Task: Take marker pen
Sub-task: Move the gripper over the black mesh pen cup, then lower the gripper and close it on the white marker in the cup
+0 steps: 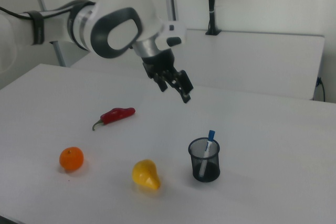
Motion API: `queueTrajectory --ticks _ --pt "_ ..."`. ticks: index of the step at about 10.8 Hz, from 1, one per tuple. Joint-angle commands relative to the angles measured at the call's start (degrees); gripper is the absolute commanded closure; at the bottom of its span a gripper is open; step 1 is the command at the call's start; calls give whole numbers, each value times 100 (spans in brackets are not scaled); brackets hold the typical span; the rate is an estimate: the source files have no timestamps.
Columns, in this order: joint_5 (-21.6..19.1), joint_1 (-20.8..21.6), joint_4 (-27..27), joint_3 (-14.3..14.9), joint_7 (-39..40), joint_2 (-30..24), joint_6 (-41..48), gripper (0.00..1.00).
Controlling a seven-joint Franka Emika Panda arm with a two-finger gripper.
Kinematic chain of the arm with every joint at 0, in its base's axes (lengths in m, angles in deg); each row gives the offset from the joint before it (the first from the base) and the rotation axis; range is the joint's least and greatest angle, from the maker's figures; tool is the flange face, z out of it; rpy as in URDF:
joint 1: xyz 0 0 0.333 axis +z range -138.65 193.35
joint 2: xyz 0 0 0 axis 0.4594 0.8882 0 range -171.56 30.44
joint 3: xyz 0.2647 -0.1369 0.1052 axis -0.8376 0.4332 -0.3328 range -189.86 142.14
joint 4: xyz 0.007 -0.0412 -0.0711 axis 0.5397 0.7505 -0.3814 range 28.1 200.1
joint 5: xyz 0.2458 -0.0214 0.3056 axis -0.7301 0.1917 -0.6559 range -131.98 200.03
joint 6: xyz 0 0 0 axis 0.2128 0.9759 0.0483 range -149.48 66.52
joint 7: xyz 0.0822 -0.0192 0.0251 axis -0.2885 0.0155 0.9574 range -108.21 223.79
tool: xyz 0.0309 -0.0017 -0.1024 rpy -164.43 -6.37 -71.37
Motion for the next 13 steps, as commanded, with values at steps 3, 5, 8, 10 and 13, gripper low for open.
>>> queueTrajectory --ticks 3,5,8,10,13 --pt "-139 -189 31 360 371 809 -1071 0" --pt "-148 -216 22 360 380 1002 -1239 12" --pt "-157 -225 14 351 467 1284 -1493 27" --pt "-200 -260 -4 351 573 1407 -1521 28" --pt "-245 -260 -39 343 582 1557 -1530 38"
